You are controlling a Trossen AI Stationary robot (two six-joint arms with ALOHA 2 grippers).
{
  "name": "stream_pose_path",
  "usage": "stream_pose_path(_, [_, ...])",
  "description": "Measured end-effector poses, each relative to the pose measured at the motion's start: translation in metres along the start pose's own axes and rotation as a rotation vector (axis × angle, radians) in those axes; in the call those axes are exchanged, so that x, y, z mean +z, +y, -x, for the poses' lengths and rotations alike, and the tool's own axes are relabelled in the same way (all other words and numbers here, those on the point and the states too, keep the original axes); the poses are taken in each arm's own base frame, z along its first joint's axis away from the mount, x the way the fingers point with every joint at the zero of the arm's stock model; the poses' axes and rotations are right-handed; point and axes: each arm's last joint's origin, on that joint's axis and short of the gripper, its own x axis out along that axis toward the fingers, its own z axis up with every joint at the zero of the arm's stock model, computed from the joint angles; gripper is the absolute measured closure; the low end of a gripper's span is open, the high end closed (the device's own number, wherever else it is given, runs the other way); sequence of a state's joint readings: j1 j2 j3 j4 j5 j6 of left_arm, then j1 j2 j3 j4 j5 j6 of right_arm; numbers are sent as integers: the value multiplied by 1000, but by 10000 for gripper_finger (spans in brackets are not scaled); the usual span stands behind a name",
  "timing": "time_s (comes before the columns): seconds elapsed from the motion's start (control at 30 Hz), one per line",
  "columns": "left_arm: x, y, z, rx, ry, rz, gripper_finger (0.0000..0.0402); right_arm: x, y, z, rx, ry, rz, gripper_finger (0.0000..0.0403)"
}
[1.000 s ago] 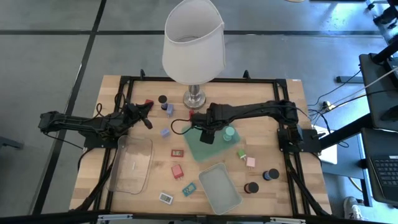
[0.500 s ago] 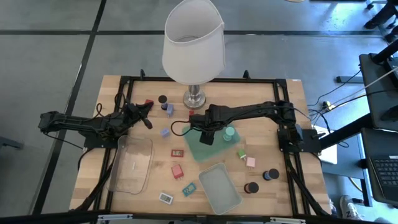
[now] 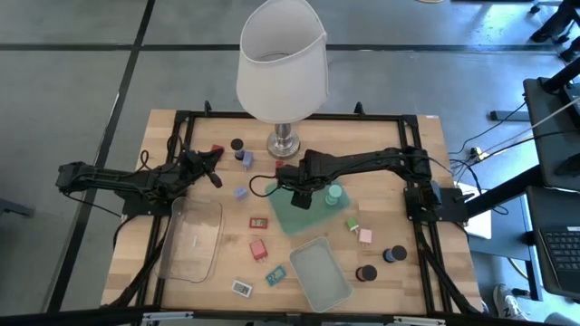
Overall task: Pick & Place Office items
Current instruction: Put the white hourglass into the green bin, then put the bottom blue hourglass into the green bin
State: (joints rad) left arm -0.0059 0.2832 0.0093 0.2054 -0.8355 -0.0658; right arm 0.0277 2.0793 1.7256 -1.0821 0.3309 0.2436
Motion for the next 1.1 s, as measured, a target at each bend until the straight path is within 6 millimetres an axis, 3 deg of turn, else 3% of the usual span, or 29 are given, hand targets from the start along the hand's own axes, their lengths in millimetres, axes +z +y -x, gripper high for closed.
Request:
stream_pose_path(0.13, [0,0,0,0,0,0,394,0,-6,17,12,-56,-34,108])
stream_pose_path(0.3, [0,0,0,0,0,0,395,-4,-17,52,17,-158,-122,107])
stream_pose_path(0.5, [0,0,0,0,0,0,394,-26,-12,93,-22,-204,-291,120])
stream_pose_path(0.93, [0,0,0,0,0,0,393,-117,79,139,-97,-78,-688,130])
stream_pose_path(1.1, [0,0,0,0,0,0,395,-154,111,140,-90,8,-839,131])
